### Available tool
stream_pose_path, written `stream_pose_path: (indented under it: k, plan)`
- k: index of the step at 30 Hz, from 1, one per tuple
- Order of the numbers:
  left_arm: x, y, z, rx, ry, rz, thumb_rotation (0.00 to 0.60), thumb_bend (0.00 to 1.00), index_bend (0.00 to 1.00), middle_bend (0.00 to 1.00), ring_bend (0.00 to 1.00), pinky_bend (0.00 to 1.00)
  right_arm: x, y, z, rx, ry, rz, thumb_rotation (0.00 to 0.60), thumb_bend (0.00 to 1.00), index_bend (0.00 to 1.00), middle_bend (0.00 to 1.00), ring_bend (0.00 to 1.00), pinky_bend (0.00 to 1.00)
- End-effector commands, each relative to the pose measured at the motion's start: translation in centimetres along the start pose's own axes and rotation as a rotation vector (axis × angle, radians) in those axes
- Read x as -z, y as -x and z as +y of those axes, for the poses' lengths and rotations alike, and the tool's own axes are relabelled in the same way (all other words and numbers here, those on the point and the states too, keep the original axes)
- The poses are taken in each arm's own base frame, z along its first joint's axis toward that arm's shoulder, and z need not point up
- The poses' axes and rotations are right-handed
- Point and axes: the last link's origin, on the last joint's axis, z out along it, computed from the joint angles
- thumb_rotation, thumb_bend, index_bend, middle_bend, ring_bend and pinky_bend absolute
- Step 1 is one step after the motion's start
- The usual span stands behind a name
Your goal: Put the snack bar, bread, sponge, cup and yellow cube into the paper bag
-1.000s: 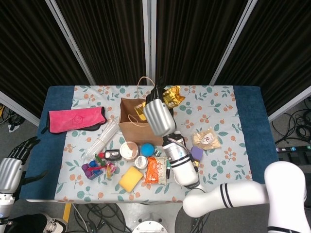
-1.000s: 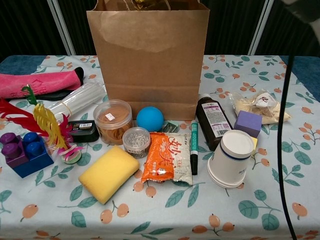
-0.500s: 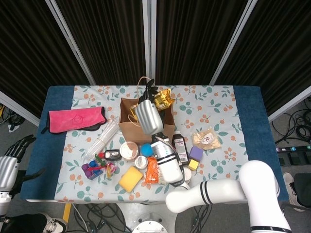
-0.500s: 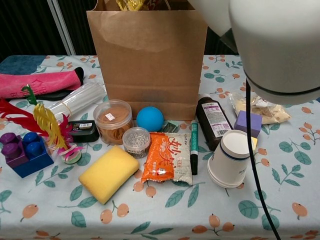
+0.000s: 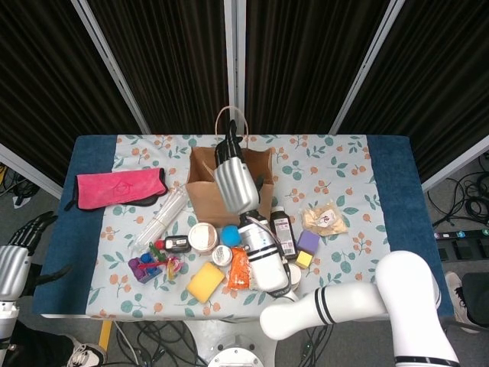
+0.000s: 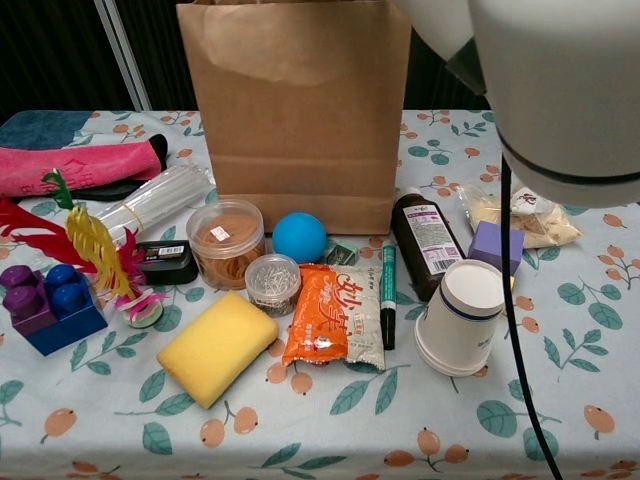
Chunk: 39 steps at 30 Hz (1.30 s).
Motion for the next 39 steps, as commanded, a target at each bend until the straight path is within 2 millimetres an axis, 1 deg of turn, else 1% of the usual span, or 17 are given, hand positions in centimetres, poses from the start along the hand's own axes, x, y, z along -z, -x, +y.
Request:
stream_pose_path:
  k: [1, 4, 7, 8, 10, 11, 13, 14, 16, 18, 20, 23, 24, 28, 30, 33, 39]
  plan:
    - [0.0, -0.1, 0.1, 0.000, 0.004, 0.004, 0.600, 0.16, 0.20, 0.23, 0.18, 0.22, 0.2, -0.1, 0.5, -0.016, 0.007, 0.009, 0.600, 0.00, 0.19, 0.27, 0.12, 0.01]
    - [-0.1, -0.2, 0.2, -0.002, 0.006, 0.005, 0.600, 0.16, 0.20, 0.23, 0.18, 0.22, 0.6, -0.2, 1.4, -0.043, 0.020, 0.024, 0.600, 0.00, 0.19, 0.27, 0.12, 0.01]
    - [-0.1, -0.2, 0.4, -0.003, 0.011, 0.004, 0.600, 0.16, 0.20, 0.23, 0.18, 0.22, 1.0, -0.1, 3.2, -0.092, 0.062, 0.037, 0.600, 0.00, 0.18, 0.27, 0.13, 0.01]
    - [-0.1, -0.2, 0.4, -0.004, 0.013, 0.004, 0.600, 0.16, 0.20, 0.23, 0.18, 0.22, 1.1, 0.2, 3.9, -0.107, 0.080, 0.038, 0.600, 0.00, 0.18, 0.28, 0.13, 0.01]
    - [-0.1, -0.2, 0.6, -0.006, 0.017, 0.002, 0.600, 0.16, 0.20, 0.23, 0.18, 0.22, 1.5, 1.6, 6.0, -0.140, 0.124, 0.015, 0.600, 0.00, 0.19, 0.28, 0.13, 0.01]
    - [-0.1, -0.2, 0.6, -0.007, 0.018, 0.001, 0.600, 0.16, 0.20, 0.23, 0.18, 0.22, 1.8, 2.5, 7.0, -0.165, 0.140, -0.010, 0.600, 0.00, 0.19, 0.28, 0.13, 0.01]
    - [-0.1, -0.2, 0.8, -0.006, 0.021, -0.002, 0.600, 0.16, 0.20, 0.23, 0.18, 0.22, 2.7, 5.4, 9.1, -0.251, 0.165, -0.090, 0.600, 0.00, 0.19, 0.28, 0.13, 0.02]
    - [-0.1, -0.1, 0.9, -0.007, 0.023, -0.004, 0.600, 0.16, 0.20, 0.23, 0.18, 0.22, 3.5, 7.4, 10.1, -0.297, 0.170, -0.134, 0.600, 0.00, 0.19, 0.28, 0.13, 0.02]
    - [0.0, 0.0, 1.0, -0.009, 0.025, -0.010, 0.600, 0.16, 0.20, 0.23, 0.18, 0.22, 4.8, 10.6, 11.2, -0.375, 0.155, -0.183, 0.600, 0.00, 0.19, 0.28, 0.13, 0.02]
    - [0.0, 0.2, 1.1, -0.009, 0.025, -0.018, 0.600, 0.16, 0.20, 0.23, 0.18, 0.22, 6.6, 14.3, 12.0, -0.519, 0.136, -0.241, 0.600, 0.00, 0.20, 0.28, 0.13, 0.02]
    - [-0.1, 0.5, 1.2, -0.015, 0.029, -0.028, 0.600, 0.16, 0.20, 0.23, 0.18, 0.22, 8.3, 17.7, 12.0, -0.665, 0.111, -0.313, 0.600, 0.00, 0.20, 0.28, 0.13, 0.02]
    - [-0.2, 0.7, 1.5, -0.021, 0.039, -0.036, 0.600, 0.16, 0.20, 0.23, 0.18, 0.22, 9.9, 21.6, 11.5, -0.766, 0.079, -0.389, 0.600, 0.00, 0.20, 0.27, 0.12, 0.01]
    - [-0.2, 0.8, 1.6, -0.026, 0.044, -0.038, 0.600, 0.16, 0.20, 0.23, 0.18, 0.22, 10.4, 23.0, 11.0, -0.799, 0.062, -0.423, 0.600, 0.00, 0.20, 0.26, 0.11, 0.01]
    - [-0.2, 1.0, 1.8, -0.037, 0.049, -0.043, 0.600, 0.16, 0.20, 0.23, 0.18, 0.22, 11.8, 26.9, 8.7, -0.938, -0.007, -0.556, 0.600, 0.00, 0.18, 0.20, 0.05, 0.00]
    - [-0.2, 1.1, 1.8, -0.044, 0.047, -0.046, 0.600, 0.16, 0.20, 0.23, 0.18, 0.22, 12.1, 28.4, 7.7, -0.946, -0.037, -0.597, 0.600, 0.00, 0.15, 0.17, 0.01, 0.00]
    - [-0.1, 1.0, 1.7, -0.055, 0.041, -0.049, 0.600, 0.16, 0.20, 0.23, 0.18, 0.22, 12.2, 30.2, 6.3, -0.945, -0.073, -0.641, 0.600, 0.00, 0.13, 0.14, 0.00, 0.00]
    - [-0.2, 1.0, 1.5, -0.064, 0.028, -0.052, 0.600, 0.16, 0.20, 0.23, 0.18, 0.22, 11.8, 31.4, 4.7, -0.937, -0.099, -0.645, 0.600, 0.00, 0.13, 0.14, 0.00, 0.00]
